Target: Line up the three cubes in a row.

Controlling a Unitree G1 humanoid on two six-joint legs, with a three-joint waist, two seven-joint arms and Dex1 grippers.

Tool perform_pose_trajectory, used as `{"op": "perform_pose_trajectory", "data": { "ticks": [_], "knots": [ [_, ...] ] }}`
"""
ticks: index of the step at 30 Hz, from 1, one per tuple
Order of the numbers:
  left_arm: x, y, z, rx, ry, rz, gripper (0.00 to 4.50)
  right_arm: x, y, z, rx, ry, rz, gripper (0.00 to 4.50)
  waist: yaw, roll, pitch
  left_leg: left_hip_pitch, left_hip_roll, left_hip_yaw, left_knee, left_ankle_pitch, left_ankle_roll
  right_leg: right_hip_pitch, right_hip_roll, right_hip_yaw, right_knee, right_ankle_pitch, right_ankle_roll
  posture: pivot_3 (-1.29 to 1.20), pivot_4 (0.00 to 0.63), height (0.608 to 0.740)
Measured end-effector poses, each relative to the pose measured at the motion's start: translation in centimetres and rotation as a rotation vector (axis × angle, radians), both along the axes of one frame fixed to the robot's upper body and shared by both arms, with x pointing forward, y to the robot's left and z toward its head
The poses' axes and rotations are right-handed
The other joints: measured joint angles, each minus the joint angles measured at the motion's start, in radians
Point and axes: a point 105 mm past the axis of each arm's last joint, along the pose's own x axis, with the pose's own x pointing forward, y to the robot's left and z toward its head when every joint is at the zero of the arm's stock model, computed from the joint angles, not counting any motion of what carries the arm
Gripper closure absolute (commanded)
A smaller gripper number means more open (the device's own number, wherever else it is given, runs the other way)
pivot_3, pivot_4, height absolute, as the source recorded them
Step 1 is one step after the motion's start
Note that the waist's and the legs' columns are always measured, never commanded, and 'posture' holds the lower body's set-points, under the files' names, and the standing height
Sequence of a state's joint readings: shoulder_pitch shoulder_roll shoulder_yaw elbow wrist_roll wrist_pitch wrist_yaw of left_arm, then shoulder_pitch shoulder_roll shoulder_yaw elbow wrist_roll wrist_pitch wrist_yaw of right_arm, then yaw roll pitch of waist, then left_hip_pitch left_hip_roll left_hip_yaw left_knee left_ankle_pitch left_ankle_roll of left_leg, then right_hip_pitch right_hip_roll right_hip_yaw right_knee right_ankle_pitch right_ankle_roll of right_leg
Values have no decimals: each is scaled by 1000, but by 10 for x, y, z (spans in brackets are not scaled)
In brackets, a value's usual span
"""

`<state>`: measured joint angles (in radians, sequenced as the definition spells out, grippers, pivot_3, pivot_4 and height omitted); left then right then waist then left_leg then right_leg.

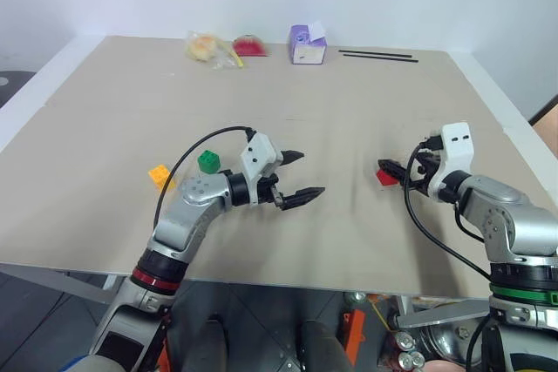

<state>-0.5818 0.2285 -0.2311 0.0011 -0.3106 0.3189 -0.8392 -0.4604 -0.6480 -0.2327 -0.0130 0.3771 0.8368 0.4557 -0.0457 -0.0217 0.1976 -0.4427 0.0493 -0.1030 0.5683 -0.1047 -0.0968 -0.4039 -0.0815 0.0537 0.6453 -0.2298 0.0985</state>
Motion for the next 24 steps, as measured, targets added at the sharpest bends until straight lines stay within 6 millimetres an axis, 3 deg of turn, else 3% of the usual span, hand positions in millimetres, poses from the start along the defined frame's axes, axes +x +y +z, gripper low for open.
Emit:
{"op": "perform_pose_trajectory", "data": {
  "ticks": [11, 12, 14, 20, 24],
  "knots": [
    [1, 3, 0, 6, -8, 7, 23, -3, 4, -24, 15, 99, 16, 0, 0, 0, 0, 0, 0, 0, 0, 0, 0, 0, 0, 0, 0, 0, 0, 0, 150, 740],
    [1, 3, 0, 6, -8, 7, 0, -3, 4, -26, 20, 106, 13, 549, 0, 0, 0, 0, 0, 0, 0, 0, 0, 0, 0, 0, 0, 0, 0, 0, 150, 740],
    [1, 3, 0, 6, -8, 7, 0, -2, 5, -28, 24, 111, 12, 1032, 0, 0, 0, 0, 0, 0, 0, 0, 0, 0, 0, 0, 0, 0, 0, 0, 150, 740],
    [1, 3, 0, 6, -8, 10, 0, -1, 5, -31, 34, 117, 2, 3217, 0, 0, 0, 0, 0, 0, 0, 0, 0, 0, 0, 0, 0, 0, 0, 0, 150, 740],
    [1, 3, 0, 6, -9, 11, 0, 0, 6, -28, 29, 91, 12, 3270, 0, 0, 0, 0, 0, 0, 0, 0, 0, 0, 0, 0, 0, 0, 0, 0, 150, 740]
  ]
}}
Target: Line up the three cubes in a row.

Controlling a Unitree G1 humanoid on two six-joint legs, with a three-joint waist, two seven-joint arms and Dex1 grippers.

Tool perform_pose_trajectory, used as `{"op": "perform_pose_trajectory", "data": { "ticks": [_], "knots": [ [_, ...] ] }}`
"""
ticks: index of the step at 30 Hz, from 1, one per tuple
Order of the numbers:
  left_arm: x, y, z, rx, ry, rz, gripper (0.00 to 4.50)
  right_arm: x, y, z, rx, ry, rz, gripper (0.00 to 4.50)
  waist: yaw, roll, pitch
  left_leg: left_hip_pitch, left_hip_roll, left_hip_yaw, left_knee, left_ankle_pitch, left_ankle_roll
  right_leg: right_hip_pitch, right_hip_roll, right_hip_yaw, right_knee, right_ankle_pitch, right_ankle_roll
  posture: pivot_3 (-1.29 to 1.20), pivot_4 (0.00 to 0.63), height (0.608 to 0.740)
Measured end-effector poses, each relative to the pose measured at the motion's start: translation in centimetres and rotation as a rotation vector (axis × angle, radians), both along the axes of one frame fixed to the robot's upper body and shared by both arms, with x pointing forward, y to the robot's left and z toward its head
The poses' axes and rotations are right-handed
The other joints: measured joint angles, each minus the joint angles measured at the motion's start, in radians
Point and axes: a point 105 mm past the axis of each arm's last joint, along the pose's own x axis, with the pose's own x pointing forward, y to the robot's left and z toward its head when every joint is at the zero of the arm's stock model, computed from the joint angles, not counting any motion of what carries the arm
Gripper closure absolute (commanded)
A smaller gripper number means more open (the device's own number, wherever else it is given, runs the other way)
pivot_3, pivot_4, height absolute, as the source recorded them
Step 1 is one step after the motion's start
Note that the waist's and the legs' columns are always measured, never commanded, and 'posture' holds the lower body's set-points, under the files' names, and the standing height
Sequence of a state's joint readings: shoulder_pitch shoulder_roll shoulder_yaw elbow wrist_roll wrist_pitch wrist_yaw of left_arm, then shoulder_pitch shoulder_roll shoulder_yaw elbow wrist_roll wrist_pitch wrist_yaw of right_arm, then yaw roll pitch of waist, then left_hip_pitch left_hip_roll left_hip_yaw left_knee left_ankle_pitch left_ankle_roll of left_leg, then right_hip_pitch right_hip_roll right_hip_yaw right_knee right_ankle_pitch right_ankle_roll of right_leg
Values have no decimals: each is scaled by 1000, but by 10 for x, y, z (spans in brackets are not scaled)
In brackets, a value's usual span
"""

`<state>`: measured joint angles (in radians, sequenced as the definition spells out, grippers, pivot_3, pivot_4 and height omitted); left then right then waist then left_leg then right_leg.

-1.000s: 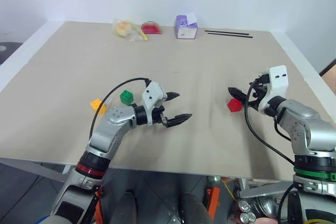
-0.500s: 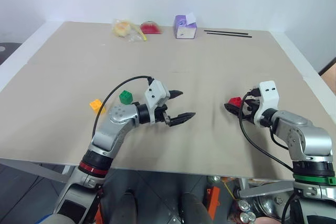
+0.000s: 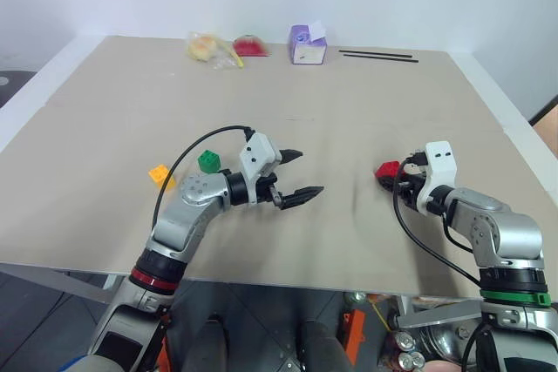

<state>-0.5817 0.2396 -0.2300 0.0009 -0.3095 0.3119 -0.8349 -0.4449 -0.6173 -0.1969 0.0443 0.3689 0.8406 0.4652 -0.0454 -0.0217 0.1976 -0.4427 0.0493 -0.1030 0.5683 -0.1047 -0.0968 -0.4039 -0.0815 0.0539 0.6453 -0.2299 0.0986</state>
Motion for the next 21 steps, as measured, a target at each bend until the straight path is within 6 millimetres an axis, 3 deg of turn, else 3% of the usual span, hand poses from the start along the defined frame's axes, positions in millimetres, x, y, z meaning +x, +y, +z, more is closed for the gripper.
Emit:
{"op": "perform_pose_trajectory", "data": {
  "ticks": [4, 8, 11, 16, 21],
  "knots": [
    [-5, 4, -1, 9, -10, -6, 0, -1, 13, 13, -39, -66, 129, 3270, -3, 0, 0, 0, 0, 0, 0, 0, 0, 0, 0, 0, 0, 0, 0, 0, 150, 740],
    [-21, 21, -11, 54, 3, -42, 0, -8, 40, 27, -115, -94, 404, 3270, -4, 1, 0, 0, 0, 0, -1, 0, 0, -1, 1, 1, 0, 0, 0, 0, 150, 740],
    [-39, 47, -26, 139, 30, -76, 0, -22, 78, 35, -211, -123, 754, 3270, -8, 1, 0, 0, 1, 1, -1, 0, 0, -2, 1, 1, 0, 0, 0, 0, 150, 740],
    [-53, 72, -33, 226, 47, -100, 0, -33, 116, 37, -314, -145, 1140, 3270, -1, 1, 1, 0, 1, 1, 0, 0, -1, -1, 1, 1, 0, -1, -1, 0, 150, 740],
    [-52, 82, -28, 242, 30, -80, 0, -27, 119, 27, -419, -118, 1301, 3270, 0, 1, 1, -1, 1, 1, 0, 0, -1, 0, 1, 1, 0, -1, -1, 0, 150, 740]
  ]
}}
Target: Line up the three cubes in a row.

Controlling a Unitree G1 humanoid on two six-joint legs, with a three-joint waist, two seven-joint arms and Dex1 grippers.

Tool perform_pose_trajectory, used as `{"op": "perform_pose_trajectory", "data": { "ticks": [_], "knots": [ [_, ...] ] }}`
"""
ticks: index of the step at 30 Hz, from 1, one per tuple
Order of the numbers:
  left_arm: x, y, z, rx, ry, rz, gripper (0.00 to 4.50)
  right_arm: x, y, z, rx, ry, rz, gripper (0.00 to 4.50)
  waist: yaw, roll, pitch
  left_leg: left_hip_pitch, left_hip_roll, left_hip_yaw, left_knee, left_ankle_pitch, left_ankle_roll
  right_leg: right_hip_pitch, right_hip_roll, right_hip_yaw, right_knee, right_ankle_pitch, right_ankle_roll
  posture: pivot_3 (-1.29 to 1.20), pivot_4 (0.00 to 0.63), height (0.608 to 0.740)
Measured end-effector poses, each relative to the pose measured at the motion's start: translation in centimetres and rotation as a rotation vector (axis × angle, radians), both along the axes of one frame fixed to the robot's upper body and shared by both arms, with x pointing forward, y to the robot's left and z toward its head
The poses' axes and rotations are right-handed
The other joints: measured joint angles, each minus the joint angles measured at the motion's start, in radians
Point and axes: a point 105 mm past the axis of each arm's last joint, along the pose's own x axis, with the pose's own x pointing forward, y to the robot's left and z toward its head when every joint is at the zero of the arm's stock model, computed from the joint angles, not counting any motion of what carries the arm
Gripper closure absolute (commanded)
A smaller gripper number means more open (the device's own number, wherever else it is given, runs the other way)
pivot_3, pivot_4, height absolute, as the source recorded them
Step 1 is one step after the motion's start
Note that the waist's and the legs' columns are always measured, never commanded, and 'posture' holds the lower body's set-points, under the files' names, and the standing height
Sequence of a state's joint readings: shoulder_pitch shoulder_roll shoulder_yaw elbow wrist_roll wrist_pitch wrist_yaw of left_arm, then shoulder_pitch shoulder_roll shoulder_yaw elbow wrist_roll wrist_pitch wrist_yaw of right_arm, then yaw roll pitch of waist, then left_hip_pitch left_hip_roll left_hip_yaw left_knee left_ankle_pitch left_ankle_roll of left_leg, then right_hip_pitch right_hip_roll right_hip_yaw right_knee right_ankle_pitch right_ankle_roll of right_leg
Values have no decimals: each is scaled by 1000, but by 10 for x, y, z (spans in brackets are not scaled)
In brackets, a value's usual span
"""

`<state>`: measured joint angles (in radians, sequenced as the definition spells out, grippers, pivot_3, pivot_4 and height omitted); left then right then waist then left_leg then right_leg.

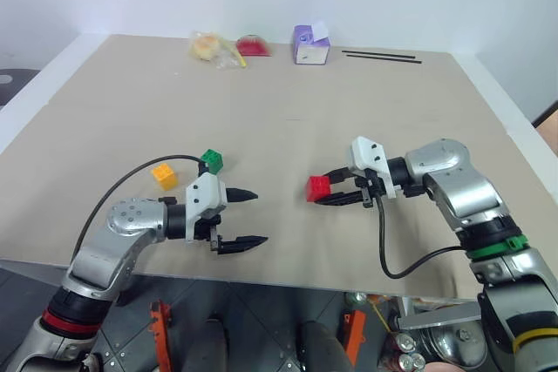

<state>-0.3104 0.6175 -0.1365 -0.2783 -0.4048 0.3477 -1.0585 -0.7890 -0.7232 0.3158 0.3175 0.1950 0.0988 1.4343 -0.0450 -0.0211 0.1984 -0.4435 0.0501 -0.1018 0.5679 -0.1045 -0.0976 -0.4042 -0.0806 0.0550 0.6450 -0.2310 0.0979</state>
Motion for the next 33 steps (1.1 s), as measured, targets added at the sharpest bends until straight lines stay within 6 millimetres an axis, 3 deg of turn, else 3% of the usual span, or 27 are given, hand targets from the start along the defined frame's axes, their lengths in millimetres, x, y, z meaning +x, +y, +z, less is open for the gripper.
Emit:
{"op": "perform_pose_trajectory", "data": {
  "ticks": [6, 15, 17, 21, 22, 23, 29, 33],
  "knots": [
    [-3, 0, 4, -15, -19, 22, 0, 10, -26, -27, -171, 57, 18, 3270, -2, 0, 0, 0, 0, 0, -3, 0, 0, -1, 0, 0, 0, -2, 1, 0, 150, 740],
    [-5, -1, 4, -21, -11, 50, 0, 14, -32, -27, -185, 68, 3, 3270, 1, 0, 0, 0, 0, 0, -1, 1, -1, 1, 0, 0, 0, -1, 0, 0, 150, 740],
    [-5, -1, 3, -21, -3, 53, 0, 14, -32, -28, -184, 75, -3, 2200, 1, 0, 0, 1, 0, 0, -1, 1, 0, 1, 0, 0, 0, -1, 0, 0, 150, 740],
    [-5, -1, 4, -25, -2, 53, 0, 14, -34, -30, -191, 99, -18, 891, -1, 0, 0, 1, 0, 0, -1, 1, -1, 1, 0, 0, 0, -1, 0, 0, 150, 740],
    [-5, -1, 4, -26, -2, 52, 0, 14, -34, -30, -189, 101, -21, 741, -1, 0, 0, 1, 0, 0, -1, 1, -1, 1, 0, 0, 0, -1, 0, 0, 150, 740],
    [-5, -2, 4, -28, -3, 52, 0, 14, -34, -29, -184, 107, -27, 125, -1, 0, 0, 1, 0, 0, -1, 1, -1, 1, 0, 0, 0, -1, 0, 0, 150, 740],
    [3, -1, 8, -63, -10, 117, 0, 10, -20, -13, -91, 127, -12, 19, -2, 0, 0, 1, 0, 0, -2, 1, -1, 1, 0, 1, 1, -1, 0, 0, 150, 740],
    [29, 14, 15, -119, -62, 348, 0, 5, -4, 21, 85, 154, -7, 19, -1, 0, 0, 1, 0, 0, -1, 1, 0, 1, 0, 1, 1, -1, 0, 0, 150, 740]
  ]
}}
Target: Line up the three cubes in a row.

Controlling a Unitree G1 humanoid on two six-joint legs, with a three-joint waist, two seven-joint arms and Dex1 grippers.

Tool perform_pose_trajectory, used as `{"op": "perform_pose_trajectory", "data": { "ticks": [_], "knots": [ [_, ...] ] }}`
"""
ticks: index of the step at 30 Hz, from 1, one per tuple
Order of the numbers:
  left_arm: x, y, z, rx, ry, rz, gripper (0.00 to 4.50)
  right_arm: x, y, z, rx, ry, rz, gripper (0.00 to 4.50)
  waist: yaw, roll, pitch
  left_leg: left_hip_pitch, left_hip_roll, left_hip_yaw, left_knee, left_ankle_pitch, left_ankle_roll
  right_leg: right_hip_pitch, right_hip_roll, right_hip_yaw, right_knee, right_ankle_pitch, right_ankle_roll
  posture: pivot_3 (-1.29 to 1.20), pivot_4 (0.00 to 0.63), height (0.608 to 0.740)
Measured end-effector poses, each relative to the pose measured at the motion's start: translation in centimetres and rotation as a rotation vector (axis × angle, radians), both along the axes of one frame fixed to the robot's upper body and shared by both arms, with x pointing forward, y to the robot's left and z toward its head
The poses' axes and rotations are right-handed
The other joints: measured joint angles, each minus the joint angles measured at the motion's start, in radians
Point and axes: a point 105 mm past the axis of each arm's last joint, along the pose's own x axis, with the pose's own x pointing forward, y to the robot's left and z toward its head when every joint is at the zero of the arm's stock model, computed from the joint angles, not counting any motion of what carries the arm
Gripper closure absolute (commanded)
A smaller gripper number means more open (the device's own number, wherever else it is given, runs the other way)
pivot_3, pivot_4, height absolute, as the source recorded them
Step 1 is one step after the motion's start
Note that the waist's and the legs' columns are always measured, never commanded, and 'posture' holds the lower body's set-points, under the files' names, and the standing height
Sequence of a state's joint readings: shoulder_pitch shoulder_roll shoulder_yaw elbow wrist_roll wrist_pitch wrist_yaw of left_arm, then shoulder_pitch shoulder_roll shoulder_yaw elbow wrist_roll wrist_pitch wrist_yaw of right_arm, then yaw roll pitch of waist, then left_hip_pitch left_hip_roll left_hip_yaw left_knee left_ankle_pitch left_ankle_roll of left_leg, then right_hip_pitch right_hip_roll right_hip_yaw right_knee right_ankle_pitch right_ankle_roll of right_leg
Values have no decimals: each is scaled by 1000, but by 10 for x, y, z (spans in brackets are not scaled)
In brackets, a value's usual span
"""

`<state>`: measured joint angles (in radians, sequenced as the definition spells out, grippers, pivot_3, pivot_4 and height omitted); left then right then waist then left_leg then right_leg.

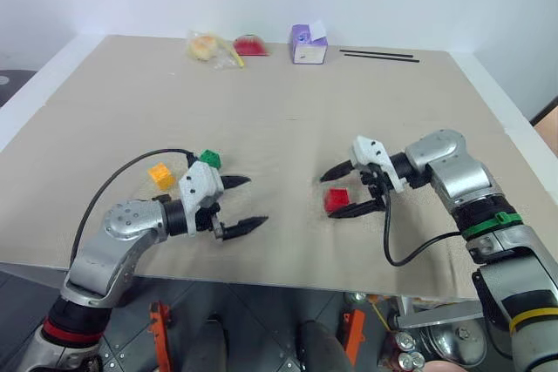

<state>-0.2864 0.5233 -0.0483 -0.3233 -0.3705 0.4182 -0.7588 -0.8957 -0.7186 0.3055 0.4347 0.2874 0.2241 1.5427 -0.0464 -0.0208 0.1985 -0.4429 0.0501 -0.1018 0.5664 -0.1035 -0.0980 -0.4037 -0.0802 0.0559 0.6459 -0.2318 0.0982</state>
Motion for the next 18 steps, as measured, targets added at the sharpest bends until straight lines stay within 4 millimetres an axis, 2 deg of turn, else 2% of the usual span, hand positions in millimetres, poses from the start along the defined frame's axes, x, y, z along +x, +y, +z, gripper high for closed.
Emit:
{"op": "perform_pose_trajectory", "data": {
  "ticks": [3, 6, 11, 18],
  "knots": [
    [16, 16, 2, -36, -19, 178, 0, 0, 14, 27, 139, -7, -21, 19, -1, 0, 0, 0, 0, 0, 0, 0, 0, 0, 0, 0, 0, 0, 0, 0, 150, 740],
    [30, 28, 3, -78, -25, 337, 0, 3, 32, 37, 199, -41, -57, 19, 0, 0, 0, 0, 0, 0, 0, 0, 0, 0, 0, 0, 1, 0, 1, 0, 150, 740],
    [40, 41, 1, -75, -37, 476, 0, 10, 50, 36, 252, -19, -133, 19, 0, 0, 0, 0, 0, 0, 0, 0, 0, 0, 0, 0, 1, 1, 1, 0, 150, 740],
    [49, 49, -11, -80, 3, 549, 0, 13, 55, 34, 266, -19, -162, 19, 0, 0, 0, 0, 0, 0, 0, 0, 0, 0, 1, 0, 1, 1, 1, 0, 150, 740]
  ]
}}
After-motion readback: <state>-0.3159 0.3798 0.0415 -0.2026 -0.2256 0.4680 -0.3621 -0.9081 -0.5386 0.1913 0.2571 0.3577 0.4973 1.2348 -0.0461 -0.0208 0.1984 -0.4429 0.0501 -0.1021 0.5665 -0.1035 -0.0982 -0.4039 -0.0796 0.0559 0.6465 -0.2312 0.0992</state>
